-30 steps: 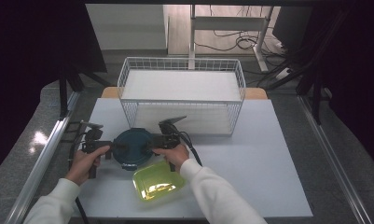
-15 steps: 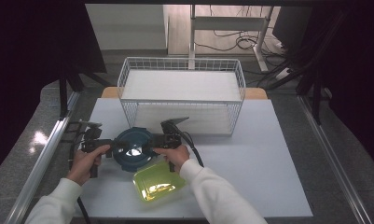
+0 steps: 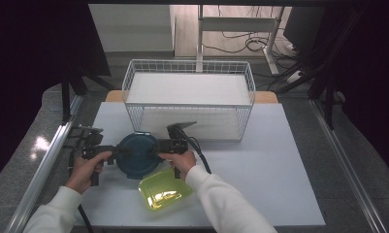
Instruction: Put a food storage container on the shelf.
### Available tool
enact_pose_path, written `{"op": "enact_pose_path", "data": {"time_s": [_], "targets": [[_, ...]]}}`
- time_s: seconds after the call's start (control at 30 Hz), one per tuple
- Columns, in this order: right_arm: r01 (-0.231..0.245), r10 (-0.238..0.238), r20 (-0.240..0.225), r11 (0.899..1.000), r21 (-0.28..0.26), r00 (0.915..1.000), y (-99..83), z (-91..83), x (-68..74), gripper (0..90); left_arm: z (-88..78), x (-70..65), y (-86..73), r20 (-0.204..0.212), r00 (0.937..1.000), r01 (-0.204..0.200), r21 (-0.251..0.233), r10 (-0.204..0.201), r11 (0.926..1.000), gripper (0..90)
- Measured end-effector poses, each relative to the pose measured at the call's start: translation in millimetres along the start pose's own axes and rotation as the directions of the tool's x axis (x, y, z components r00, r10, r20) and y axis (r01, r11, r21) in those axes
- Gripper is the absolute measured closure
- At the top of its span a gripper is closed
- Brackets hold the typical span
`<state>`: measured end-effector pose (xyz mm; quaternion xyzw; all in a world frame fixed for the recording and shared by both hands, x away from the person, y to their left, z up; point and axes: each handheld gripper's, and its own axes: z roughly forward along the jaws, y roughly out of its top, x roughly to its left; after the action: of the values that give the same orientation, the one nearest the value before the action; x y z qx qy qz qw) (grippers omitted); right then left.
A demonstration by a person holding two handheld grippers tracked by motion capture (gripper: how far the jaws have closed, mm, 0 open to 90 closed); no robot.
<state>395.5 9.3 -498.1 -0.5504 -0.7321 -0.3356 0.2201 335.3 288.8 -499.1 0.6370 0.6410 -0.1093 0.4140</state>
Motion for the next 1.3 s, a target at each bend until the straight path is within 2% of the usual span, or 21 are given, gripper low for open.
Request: {"op": "enact_pose_path", "data": {"time_s": [0.27, 0.8, 1.1, 1.3], "targets": [[0.009, -0.010, -0.015, 1.000, -0.020, 0.9998, 0.7, -4.1, 3.3, 32.0, -7.3, -6.5, 2.7, -0.002, 0.9998, -0.020, -0.010, 0.020, 0.9998, 31.2], [0.026, -0.028, -0.043, 0.998, -0.065, 0.9987, 0.7, -23.1, 17.9, 31.7, -25.1, -28.7, 8.1, -0.014, 0.9979, -0.063, -0.039, 0.063, 0.9973, 32.3], [0.051, -0.055, -0.050, 0.995, -0.088, 0.9972, -0.6, -36.8, 30.2, 31.7, -39.2, -45.1, 10.5, -0.023, 0.9958, -0.090, -0.055, 0.089, 0.9944, 32.4], [0.077, -0.082, -0.039, 0.991, -0.106, 0.9959, -1.7, -52.0, 37.2, 31.8, -43.8, -59.3, 9.8, -0.011, 0.9948, -0.102, -0.067, 0.101, 0.9925, 32.8]]}}
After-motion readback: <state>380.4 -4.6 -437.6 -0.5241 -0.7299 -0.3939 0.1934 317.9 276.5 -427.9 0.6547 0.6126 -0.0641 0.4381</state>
